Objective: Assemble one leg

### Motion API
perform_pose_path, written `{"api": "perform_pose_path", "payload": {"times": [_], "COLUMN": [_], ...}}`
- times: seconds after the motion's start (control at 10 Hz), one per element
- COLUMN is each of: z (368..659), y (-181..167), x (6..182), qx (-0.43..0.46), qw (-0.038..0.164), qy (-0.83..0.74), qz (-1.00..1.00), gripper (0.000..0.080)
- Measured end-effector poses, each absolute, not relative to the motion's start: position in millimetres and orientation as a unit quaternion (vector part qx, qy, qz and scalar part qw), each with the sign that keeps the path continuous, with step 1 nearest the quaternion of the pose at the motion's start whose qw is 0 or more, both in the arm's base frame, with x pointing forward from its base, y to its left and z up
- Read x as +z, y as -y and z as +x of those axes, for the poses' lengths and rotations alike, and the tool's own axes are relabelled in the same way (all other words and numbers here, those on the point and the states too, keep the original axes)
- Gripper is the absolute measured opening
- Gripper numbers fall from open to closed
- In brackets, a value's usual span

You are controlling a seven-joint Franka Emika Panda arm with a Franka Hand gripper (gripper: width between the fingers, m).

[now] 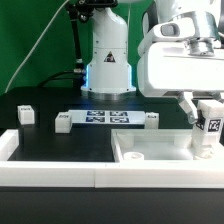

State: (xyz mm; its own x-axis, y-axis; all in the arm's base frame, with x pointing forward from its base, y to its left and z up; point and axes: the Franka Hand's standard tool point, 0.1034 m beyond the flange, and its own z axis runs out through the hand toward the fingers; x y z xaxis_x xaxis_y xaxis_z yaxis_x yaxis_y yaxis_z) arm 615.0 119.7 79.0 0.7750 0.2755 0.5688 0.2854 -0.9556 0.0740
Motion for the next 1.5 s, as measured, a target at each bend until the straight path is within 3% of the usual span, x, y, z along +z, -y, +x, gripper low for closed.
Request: {"api": "perform_pose_path", "payload": {"times": [0.1,0.7,0.8,0.9,1.4,1.5], "z": [612.7,614.6,614.6,614.4,614.2,615.5], "y": [-119.6,-120.2,-120.2,-120.2,-118.8,-114.8], "x": [71.2,68.4,68.4,68.2,68.3,76.4], "qx": [-0.295,-0.292,-0.292,-0.291,-0.288,-0.276], "qw": [0.008,0.009,0.009,0.009,0.008,0.006], "qy": [0.149,0.149,0.149,0.149,0.152,0.161], "qz": [-0.944,-0.945,-0.945,-0.945,-0.946,-0.948], "gripper": [0.0291,0.0292,0.0481,0.0611,0.0648,0.0649]}}
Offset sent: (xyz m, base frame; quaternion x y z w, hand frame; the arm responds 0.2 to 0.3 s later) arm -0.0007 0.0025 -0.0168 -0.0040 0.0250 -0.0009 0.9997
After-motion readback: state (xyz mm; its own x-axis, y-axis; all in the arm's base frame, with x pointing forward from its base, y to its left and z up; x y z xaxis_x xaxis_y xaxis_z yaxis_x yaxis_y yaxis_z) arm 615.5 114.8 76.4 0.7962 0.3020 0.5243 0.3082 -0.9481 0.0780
